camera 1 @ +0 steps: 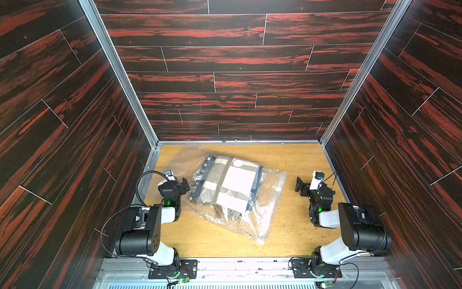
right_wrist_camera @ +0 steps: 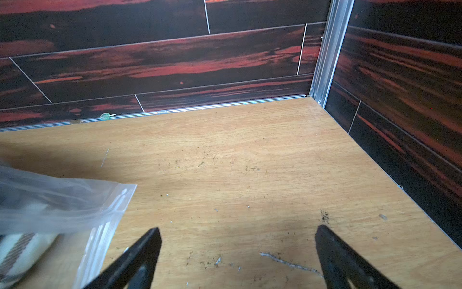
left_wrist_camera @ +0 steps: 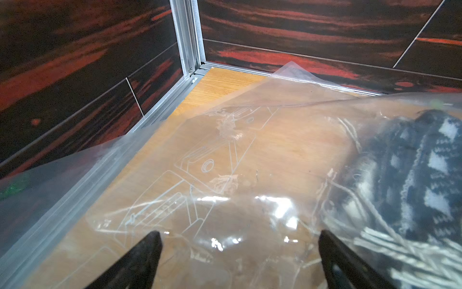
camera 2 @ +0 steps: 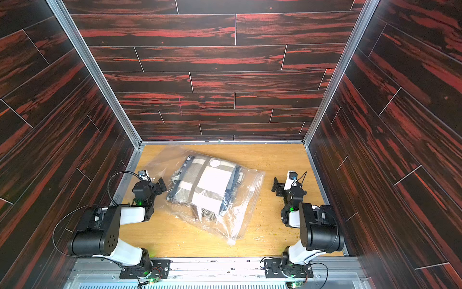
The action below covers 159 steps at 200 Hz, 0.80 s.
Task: Take the scarf out of the vacuum bag
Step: Open the vacuum bag at the center of the board.
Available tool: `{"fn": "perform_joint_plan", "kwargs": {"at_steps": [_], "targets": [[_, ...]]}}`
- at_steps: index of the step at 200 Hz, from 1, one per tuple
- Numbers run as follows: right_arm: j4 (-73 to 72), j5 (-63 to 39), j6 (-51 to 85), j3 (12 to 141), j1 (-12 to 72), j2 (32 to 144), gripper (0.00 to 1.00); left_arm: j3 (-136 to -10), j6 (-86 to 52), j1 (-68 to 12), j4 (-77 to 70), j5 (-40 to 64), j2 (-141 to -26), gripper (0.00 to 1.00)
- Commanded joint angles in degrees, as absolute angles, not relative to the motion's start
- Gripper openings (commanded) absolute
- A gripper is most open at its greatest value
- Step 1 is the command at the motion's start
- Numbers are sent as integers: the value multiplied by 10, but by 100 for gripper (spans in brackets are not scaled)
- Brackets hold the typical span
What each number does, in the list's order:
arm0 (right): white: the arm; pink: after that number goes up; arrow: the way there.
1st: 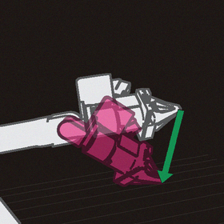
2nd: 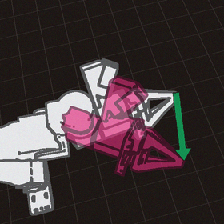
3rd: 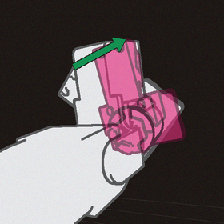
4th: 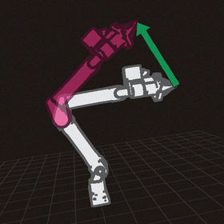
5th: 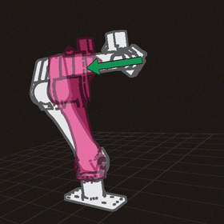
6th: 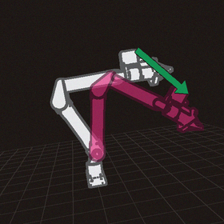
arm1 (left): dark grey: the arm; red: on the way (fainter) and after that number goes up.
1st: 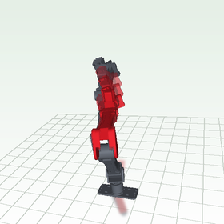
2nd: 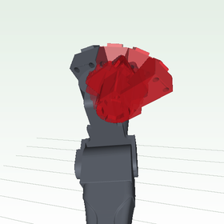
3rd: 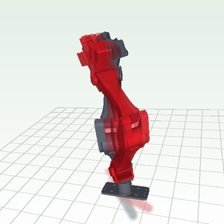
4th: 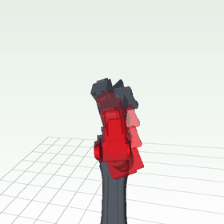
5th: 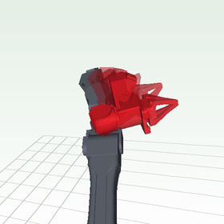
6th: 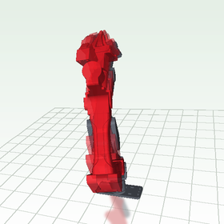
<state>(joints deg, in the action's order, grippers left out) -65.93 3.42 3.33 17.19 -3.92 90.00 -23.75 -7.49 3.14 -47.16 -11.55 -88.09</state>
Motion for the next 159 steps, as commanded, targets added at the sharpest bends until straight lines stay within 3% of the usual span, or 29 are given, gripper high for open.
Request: {"fn": "perform_joint_plan", "kwargs": {"at_steps": [1,159], "targets": [[-655,27,30,176,-41,896,98,-241,-68,30,-466,-120,-879,100],[-651,14,42,178,-54,896,99,-243,-67,30,-464,-120,-879,100]]}}
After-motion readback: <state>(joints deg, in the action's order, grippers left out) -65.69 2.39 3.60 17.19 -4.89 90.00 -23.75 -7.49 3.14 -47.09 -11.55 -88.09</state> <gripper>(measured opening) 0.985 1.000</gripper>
